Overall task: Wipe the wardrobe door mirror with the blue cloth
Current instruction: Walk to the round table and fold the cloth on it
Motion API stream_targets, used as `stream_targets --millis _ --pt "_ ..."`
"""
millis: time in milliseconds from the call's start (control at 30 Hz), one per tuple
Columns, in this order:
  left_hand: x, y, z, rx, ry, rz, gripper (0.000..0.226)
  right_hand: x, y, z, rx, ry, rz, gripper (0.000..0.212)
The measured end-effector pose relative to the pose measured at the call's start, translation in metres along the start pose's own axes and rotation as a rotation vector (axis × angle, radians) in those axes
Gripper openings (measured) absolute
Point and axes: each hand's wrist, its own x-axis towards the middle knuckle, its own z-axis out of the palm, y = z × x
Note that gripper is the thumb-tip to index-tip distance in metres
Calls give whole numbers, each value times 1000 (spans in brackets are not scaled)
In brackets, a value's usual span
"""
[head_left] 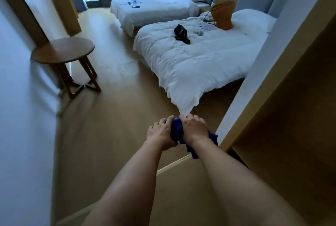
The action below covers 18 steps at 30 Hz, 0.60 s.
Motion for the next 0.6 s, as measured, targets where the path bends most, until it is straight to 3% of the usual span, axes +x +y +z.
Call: stream_targets --millis 367,600 --pt "25 -119 -37 -92 202 -261 63 94 -115 4 -36 -18 -222 51" --pt "81 -164 -69 -129 324 -369 64 183 -151 5 -22 56 -314 56"
